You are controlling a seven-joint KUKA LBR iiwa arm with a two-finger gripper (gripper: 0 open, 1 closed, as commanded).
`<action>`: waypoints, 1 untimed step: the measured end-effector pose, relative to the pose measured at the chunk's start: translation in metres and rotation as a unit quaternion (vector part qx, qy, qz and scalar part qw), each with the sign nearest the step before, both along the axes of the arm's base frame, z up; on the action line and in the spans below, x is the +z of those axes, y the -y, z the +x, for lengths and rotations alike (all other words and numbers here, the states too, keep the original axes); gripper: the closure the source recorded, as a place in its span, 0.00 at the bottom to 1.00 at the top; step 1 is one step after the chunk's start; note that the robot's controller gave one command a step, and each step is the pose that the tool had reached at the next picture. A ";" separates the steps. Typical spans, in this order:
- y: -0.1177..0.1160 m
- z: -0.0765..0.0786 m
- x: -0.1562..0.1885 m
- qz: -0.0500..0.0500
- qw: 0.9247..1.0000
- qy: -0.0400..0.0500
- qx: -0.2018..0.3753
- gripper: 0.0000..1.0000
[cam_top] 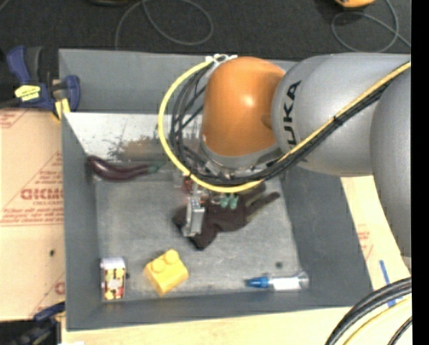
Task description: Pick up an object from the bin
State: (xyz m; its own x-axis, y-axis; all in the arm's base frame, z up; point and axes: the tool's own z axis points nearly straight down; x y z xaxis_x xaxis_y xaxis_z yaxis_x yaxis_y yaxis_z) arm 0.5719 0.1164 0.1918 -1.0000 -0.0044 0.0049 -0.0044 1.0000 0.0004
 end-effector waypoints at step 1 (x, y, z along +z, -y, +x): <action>0.000 0.001 0.004 0.000 1.000 0.004 -0.001 0.00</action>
Offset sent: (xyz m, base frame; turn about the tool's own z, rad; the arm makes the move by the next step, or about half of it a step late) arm -0.0113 -0.0382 -0.0679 -0.2219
